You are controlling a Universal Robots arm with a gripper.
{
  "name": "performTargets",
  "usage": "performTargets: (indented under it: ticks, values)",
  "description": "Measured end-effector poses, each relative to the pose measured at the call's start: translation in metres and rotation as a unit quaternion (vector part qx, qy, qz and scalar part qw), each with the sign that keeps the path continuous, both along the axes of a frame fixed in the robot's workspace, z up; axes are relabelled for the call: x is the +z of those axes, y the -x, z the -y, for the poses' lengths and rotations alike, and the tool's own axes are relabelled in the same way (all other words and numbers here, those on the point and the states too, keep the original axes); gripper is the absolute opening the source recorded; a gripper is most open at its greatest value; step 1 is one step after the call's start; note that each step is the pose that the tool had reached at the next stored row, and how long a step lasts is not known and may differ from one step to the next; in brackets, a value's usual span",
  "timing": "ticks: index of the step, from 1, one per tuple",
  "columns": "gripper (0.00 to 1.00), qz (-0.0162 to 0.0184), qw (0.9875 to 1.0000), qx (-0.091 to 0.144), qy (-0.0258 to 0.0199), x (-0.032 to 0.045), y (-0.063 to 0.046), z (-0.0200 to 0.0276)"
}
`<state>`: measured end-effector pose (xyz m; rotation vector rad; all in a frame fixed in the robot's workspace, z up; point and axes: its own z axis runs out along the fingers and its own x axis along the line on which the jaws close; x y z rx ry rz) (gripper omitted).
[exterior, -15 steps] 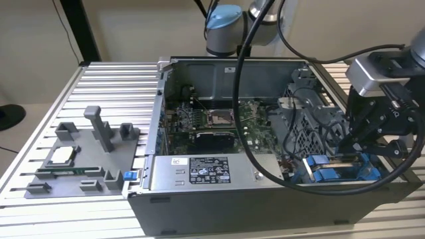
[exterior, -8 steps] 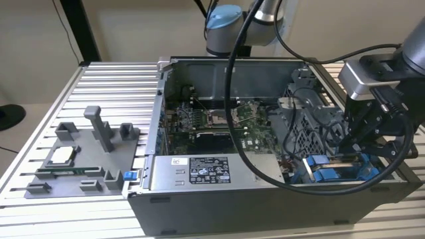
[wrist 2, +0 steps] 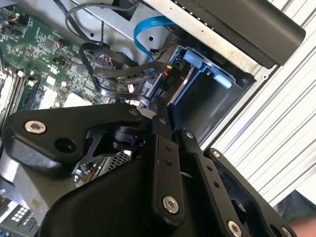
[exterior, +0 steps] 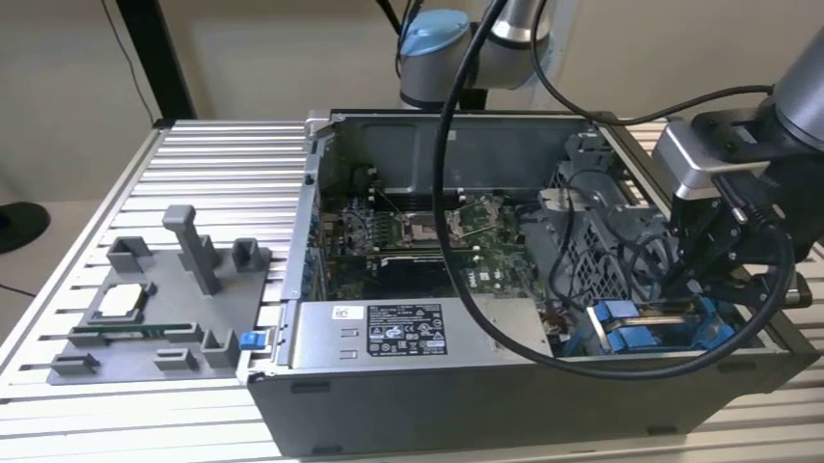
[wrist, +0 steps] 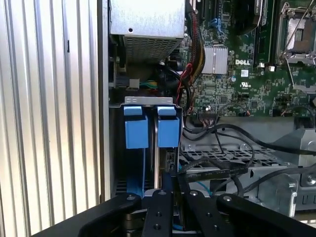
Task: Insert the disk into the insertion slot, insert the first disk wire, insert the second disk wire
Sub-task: 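Insert the second disk wire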
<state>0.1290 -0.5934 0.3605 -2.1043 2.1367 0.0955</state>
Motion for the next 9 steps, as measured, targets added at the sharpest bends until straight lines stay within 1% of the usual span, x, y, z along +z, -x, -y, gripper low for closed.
performTargets:
  ticks: [4,9]
  values:
    - [0.0,0.0,1.0,0.0,-0.0001,-0.0011,0.0,-0.0001]
    - [0.0,0.0003,1.0,0.0,0.0,-0.0048,-0.0001,0.0]
